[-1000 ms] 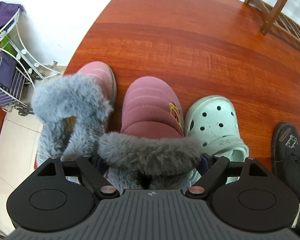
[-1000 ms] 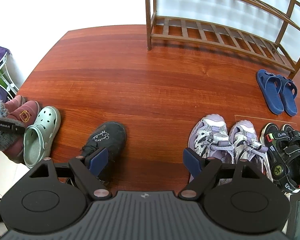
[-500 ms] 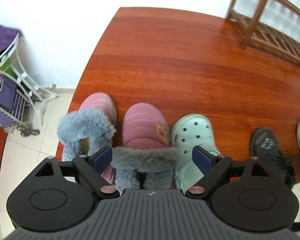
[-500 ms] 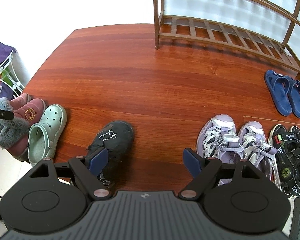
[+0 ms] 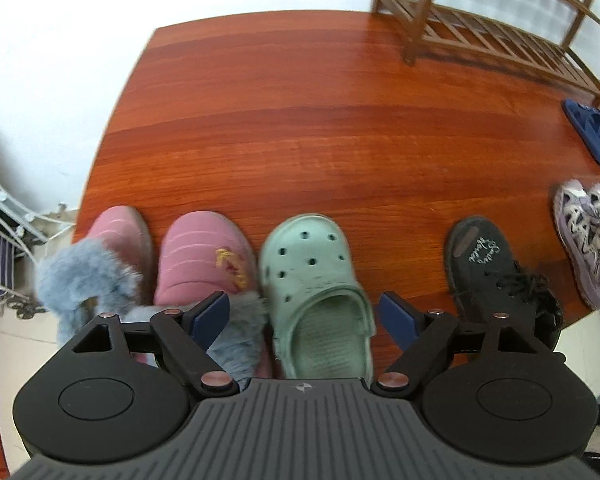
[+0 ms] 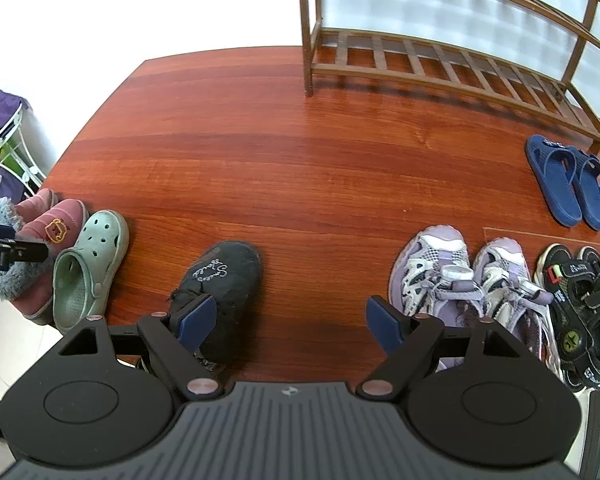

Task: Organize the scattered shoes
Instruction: 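Move the left tool to the pale green clog and grasp its heel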

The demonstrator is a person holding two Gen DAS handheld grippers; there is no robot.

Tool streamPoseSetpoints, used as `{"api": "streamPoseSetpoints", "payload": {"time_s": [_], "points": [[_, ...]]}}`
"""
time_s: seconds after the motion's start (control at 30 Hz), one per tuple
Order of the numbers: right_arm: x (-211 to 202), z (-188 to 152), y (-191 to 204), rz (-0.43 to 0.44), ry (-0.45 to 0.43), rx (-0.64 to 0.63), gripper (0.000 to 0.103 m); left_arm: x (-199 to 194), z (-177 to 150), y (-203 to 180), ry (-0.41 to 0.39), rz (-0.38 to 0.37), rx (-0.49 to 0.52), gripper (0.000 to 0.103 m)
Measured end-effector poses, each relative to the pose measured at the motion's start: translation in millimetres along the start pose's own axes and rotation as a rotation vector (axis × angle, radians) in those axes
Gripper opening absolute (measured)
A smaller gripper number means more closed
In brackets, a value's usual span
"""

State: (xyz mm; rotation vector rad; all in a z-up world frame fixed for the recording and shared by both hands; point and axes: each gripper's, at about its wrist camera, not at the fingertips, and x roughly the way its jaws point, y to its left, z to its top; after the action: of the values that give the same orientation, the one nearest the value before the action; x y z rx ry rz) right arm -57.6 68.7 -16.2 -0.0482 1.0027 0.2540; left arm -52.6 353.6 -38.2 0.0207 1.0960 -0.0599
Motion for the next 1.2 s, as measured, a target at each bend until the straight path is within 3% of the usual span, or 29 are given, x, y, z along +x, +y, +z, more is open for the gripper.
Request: {"api": "streamPoseSetpoints", "payload": {"time_s": [0.23,0.8,1.2], "points": [[-3.1,-5.4,-7.9,-0.025,-0.001,0.031,0.087,28.0,-3.4,-10.2,0.036,0.000,0.072,0.062],[-10.7,-16.5,-18.7,-0.072,-0.004,0.086,0.087,44.6,-6.5,-4.6,0.037,-0.085,0.130,0.055],[-12.6,-18.0,-19.2,-0.078,-0.007,0.096,0.087,48.0,-8.4,-2.9,0.047,-0.065,0.174,0.047]]}}
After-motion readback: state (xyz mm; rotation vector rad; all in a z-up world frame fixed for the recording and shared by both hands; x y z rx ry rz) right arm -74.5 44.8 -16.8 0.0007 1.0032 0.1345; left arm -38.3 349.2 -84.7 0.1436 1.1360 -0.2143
